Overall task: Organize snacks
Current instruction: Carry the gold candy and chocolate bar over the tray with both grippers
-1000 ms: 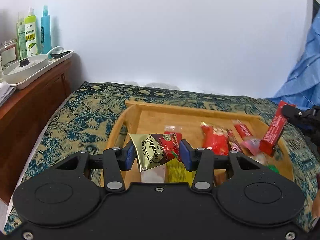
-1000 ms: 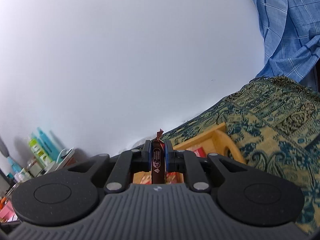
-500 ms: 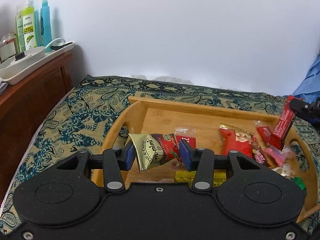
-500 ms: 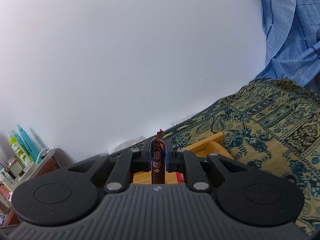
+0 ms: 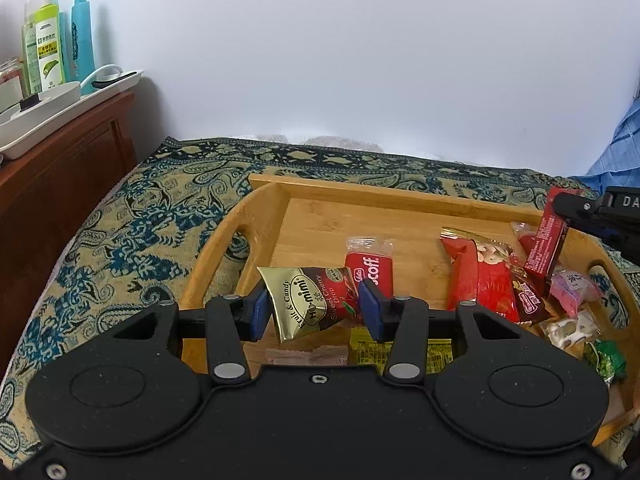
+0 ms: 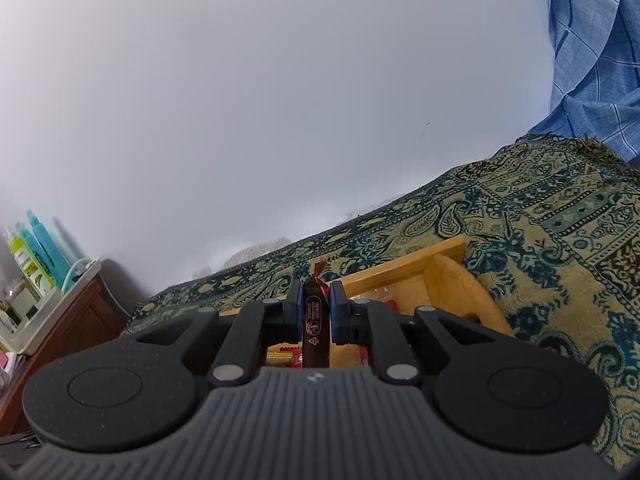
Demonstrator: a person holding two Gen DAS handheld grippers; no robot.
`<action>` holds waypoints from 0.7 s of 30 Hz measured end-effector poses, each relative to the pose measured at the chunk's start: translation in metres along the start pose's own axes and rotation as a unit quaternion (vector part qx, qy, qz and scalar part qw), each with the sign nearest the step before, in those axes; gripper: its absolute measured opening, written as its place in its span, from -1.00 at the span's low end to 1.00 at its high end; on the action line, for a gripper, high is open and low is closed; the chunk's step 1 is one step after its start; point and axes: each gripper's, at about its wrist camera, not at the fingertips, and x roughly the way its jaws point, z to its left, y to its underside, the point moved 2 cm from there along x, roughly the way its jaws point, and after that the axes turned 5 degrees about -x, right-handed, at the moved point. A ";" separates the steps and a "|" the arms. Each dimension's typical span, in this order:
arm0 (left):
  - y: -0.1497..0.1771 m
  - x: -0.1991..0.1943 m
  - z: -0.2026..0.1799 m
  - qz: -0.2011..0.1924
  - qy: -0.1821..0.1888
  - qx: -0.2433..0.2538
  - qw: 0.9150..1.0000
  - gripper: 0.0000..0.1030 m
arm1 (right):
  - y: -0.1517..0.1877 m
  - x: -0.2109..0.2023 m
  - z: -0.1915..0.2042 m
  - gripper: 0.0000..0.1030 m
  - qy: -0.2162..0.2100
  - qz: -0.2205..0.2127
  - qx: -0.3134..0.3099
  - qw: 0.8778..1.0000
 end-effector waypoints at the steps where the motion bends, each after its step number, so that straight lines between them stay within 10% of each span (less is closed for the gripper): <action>1: 0.001 0.000 0.000 0.001 0.001 0.001 1.000 -0.15 | 0.000 0.001 0.000 -0.70 0.000 0.001 -0.001 1.000; 21: 0.006 0.010 -0.004 0.012 0.023 0.006 1.000 -0.13 | 0.011 0.034 0.002 -0.70 -0.020 0.062 -0.006 0.998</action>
